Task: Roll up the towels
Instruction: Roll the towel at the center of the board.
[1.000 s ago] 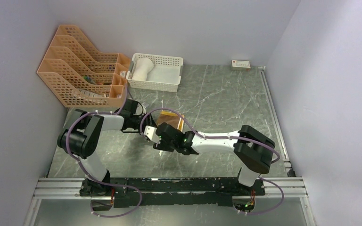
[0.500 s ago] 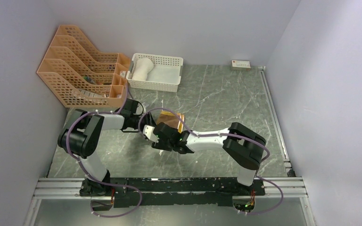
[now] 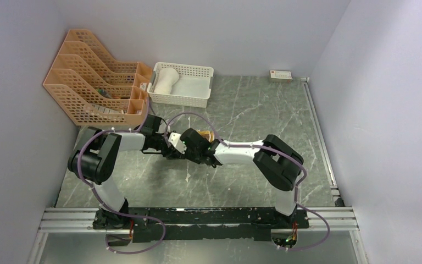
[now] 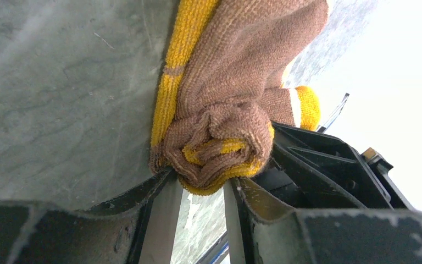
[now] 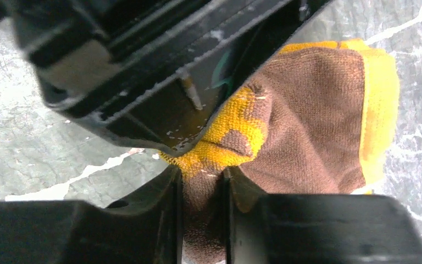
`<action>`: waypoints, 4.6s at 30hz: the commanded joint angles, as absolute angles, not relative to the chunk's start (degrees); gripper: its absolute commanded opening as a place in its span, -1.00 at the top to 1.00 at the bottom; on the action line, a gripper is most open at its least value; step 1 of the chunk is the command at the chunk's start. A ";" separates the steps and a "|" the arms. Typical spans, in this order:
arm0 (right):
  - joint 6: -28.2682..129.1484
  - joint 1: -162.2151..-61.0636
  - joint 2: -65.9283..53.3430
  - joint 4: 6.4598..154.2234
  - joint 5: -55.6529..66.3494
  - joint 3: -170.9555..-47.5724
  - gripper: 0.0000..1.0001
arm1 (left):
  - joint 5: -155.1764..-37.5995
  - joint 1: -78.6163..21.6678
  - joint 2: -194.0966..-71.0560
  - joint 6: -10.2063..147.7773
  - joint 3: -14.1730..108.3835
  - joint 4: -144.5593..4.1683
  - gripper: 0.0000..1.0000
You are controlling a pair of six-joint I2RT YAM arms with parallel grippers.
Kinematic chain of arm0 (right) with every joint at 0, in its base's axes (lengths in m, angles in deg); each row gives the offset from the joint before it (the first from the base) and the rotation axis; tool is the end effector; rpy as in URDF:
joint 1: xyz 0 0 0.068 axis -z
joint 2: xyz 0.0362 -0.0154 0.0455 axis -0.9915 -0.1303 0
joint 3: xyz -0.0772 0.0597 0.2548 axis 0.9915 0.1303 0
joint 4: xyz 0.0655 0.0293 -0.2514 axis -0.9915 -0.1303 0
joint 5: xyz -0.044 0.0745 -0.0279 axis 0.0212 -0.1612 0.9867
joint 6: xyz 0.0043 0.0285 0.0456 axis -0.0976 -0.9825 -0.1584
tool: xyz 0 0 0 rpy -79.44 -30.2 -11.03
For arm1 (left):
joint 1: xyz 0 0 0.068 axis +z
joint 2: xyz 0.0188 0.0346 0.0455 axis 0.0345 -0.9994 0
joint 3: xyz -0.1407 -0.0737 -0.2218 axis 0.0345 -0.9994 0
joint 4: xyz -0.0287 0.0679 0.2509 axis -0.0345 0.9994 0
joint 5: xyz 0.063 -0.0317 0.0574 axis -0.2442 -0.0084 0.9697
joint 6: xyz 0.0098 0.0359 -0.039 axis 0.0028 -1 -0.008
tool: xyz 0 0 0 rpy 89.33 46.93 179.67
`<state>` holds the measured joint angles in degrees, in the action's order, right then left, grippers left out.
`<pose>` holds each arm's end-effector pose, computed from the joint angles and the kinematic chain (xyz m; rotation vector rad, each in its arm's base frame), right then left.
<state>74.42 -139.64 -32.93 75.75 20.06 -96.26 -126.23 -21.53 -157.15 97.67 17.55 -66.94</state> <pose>0.2131 0.3215 0.1497 -1.4330 1.9819 0.1599 0.2770 -0.1216 0.1125 -0.2355 2.7485 -1.2082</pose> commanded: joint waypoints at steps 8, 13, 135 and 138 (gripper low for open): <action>66.37 -128.48 -33.93 68.25 -7.47 -97.52 1.00 | -121.04 -7.93 -145.25 90.64 21.99 -52.14 0.04; 61.22 -127.76 -33.88 65.19 -18.93 -98.77 1.00 | -121.57 -5.58 -137.75 86.92 24.63 -46.87 0.02; 86.91 -150.72 -0.89 85.83 43.60 -76.01 -0.75 | -126.03 -19.79 -166.06 107.71 15.70 -83.38 0.87; 90.13 -151.95 -1.28 87.70 42.00 -73.31 -0.73 | -126.18 -19.43 -165.89 107.67 16.08 -83.13 0.86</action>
